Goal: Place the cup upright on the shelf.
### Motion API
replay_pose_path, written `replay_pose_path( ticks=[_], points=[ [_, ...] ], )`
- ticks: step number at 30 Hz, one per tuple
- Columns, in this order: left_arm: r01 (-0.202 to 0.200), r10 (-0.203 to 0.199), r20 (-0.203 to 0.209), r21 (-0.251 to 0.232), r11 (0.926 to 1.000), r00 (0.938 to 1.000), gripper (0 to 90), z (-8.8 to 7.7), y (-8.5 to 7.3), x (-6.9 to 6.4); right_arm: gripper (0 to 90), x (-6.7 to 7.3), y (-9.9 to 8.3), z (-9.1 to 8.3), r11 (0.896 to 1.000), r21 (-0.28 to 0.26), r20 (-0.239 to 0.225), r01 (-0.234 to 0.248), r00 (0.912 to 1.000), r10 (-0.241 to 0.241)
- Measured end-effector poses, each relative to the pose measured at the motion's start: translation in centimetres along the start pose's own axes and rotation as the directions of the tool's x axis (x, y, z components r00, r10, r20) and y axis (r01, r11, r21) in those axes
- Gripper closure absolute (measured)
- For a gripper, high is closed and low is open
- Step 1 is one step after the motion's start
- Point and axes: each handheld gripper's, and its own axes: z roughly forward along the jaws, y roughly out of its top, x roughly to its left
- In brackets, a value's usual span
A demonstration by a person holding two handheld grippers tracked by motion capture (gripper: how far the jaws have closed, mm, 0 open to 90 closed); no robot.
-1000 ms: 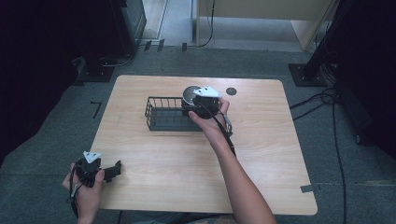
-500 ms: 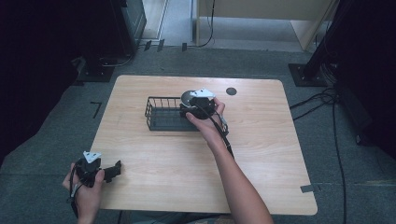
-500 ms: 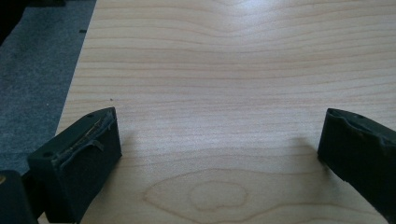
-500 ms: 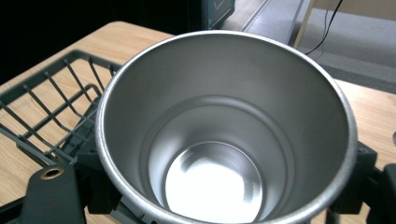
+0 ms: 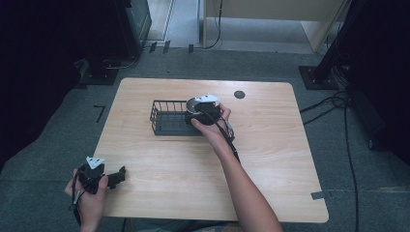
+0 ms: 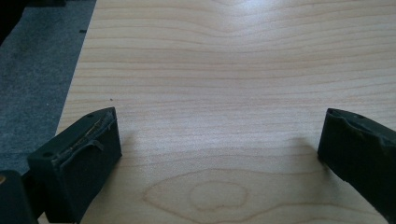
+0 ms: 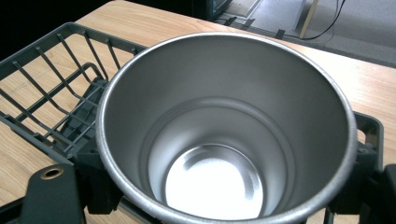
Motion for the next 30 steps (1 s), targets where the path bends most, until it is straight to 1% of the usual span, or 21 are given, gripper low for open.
replay_pose_path(
  ticks=[4, 8, 17, 23, 25, 30],
  points=[
    [0.001, -0.001, 0.000, 0.000, 1.0000, 1.0000, 0.0, 0.0, 0.0, 0.0, 17.7, -0.1, 0.0, 0.1, 1.000, 0.016, 0.006, -0.009, 0.9999, 0.009],
    [0.001, -0.001, 0.000, 0.000, 1.0000, 1.0000, 0.0, 0.0, 0.0, 0.0, 17.6, -0.2, -0.2, 0.2, 0.999, 0.038, 0.018, 0.002, 0.9998, -0.002],
    [0.001, -0.001, 0.000, 0.000, 1.0000, 1.0000, 0.0, 0.0, 0.0, 0.0, 16.9, -0.3, -0.2, 0.2, 0.999, 0.040, 0.015, -0.002, 0.9999, 0.001],
    [0.001, -0.001, 0.000, 0.000, 1.0000, 1.0000, 0.0, 0.0, 0.0, 0.0, 3.5, -0.2, 0.2, -0.3, 0.999, 0.041, 0.015, 0.003, 0.9999, -0.004],
    [0.000, 0.000, 0.000, 0.000, 1.0000, 1.0000, 0.0, 0.0, 0.0, 0.0, 1.5, -0.4, 0.4, -0.7, 0.999, 0.032, 0.017, -0.002, 0.9999, 0.001],
    [0.001, -0.001, 0.000, 0.000, 1.0000, 1.0000, 0.0, 0.0, 0.0, 0.0, 0.3, -0.8, 0.5, -1.4, 1.000, 0.022, 0.015, -0.003, 0.9999, 0.002]
  ],
)
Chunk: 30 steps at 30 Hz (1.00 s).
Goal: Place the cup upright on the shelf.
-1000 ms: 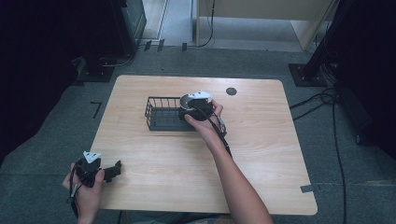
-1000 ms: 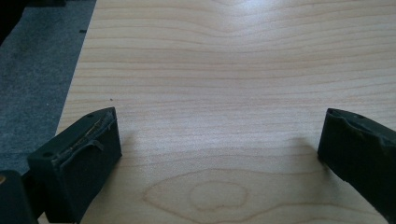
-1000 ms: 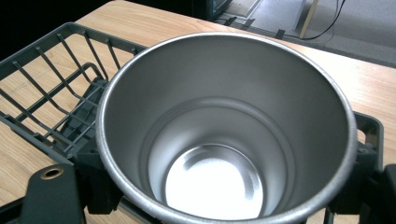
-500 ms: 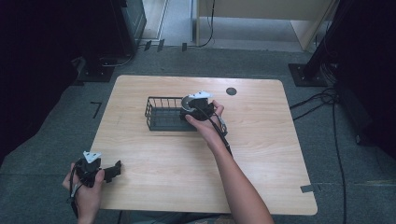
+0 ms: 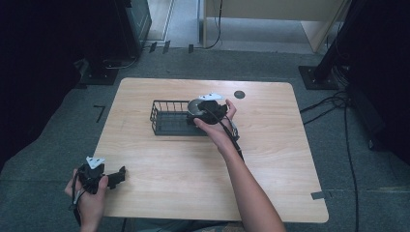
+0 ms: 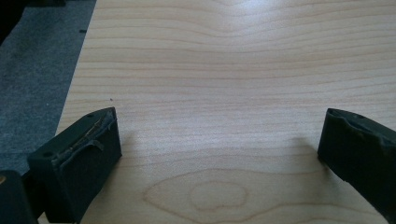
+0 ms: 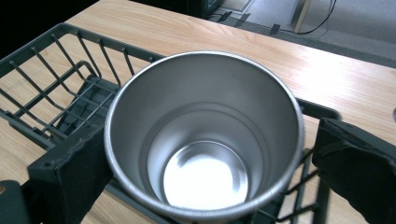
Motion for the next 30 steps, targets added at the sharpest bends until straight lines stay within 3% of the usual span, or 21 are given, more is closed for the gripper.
replay_pose_path(
  ticks=[9, 16, 30],
  points=[
    [-0.001, 0.001, 0.000, 0.000, 1.0000, 1.0000, 0.0, 0.0, 0.0, 0.0, 0.0, -0.5, -0.2, -1.8, 1.000, -0.028, -0.025, 0.006, 0.9997, -0.007],
    [-0.001, 0.001, 0.000, 0.000, 1.0000, 1.0000, 0.0, 0.0, 0.0, 0.0, 0.0, -1.3, -0.3, -4.3, 0.998, -0.059, -0.028, 0.008, 0.9996, -0.010],
    [-0.001, 0.001, 0.001, 0.000, 1.0000, 1.0000, 0.0, 0.0, 0.0, 0.0, 0.0, -5.1, -3.4, -8.7, 0.997, -0.078, 0.023, -0.011, 0.9997, 0.013]
  ],
)
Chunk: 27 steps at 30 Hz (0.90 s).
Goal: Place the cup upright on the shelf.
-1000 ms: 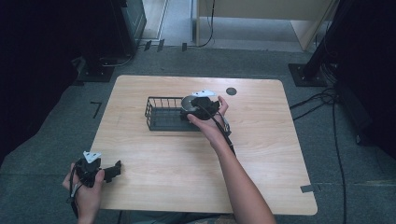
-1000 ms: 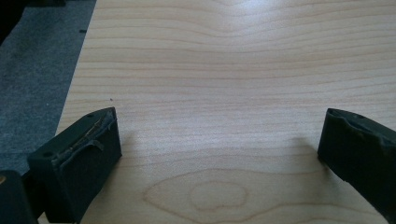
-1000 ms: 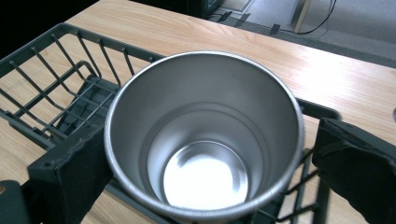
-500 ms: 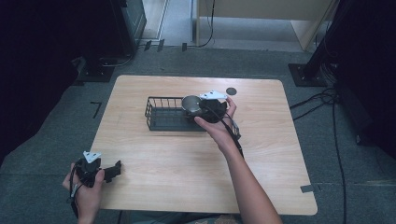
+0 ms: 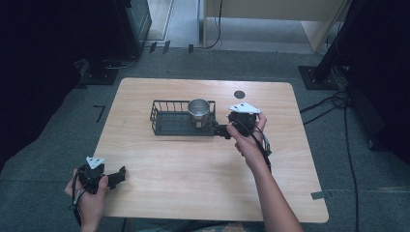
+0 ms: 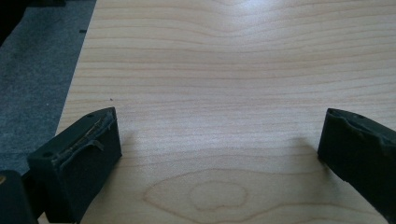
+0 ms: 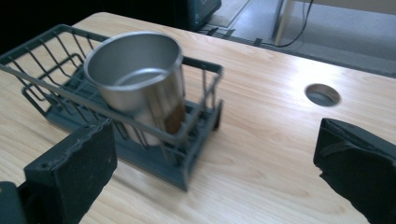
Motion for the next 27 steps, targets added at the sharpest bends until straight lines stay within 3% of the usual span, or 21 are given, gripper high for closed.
replay_pose_path(
  ticks=[13, 27],
  points=[
    [-0.002, 0.002, 0.000, 0.001, 1.0000, 1.0000, 0.0, 0.0, 0.0, 0.0, 0.0, -4.1, -3.3, -2.6, 0.998, 0.010, 0.073, -0.059, 0.9956, 0.058],
    [-0.002, 0.002, 0.000, 0.001, 1.0000, 1.0000, 0.0, 0.0, 0.0, 0.0, 0.0, -7.7, -6.8, -5.1, 0.993, 0.027, 0.143, -0.111, 0.9840, 0.106]
  ],
)
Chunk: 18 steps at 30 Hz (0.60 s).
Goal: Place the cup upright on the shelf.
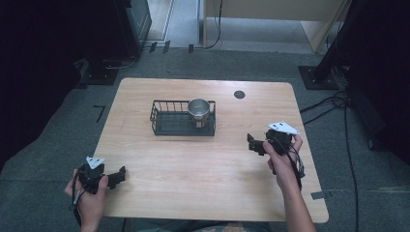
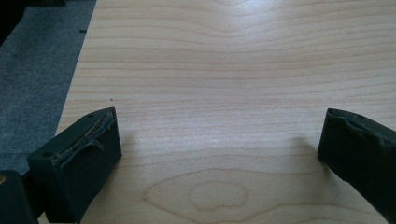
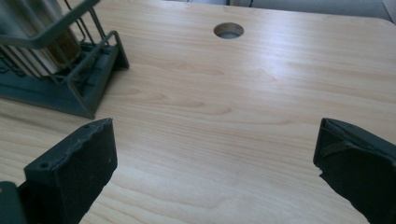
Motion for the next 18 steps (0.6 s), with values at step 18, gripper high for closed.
replay_pose_path(
  ticks=[18],
  points=[
    [0.000, 0.000, 0.000, 0.000, 1.0000, 1.0000, 0.0, 0.0, 0.0, 0.0, 0.0, -5.5, -4.8, -2.6, 0.994, 0.035, 0.105, -0.100, 0.9898, 0.096]
  ],
)
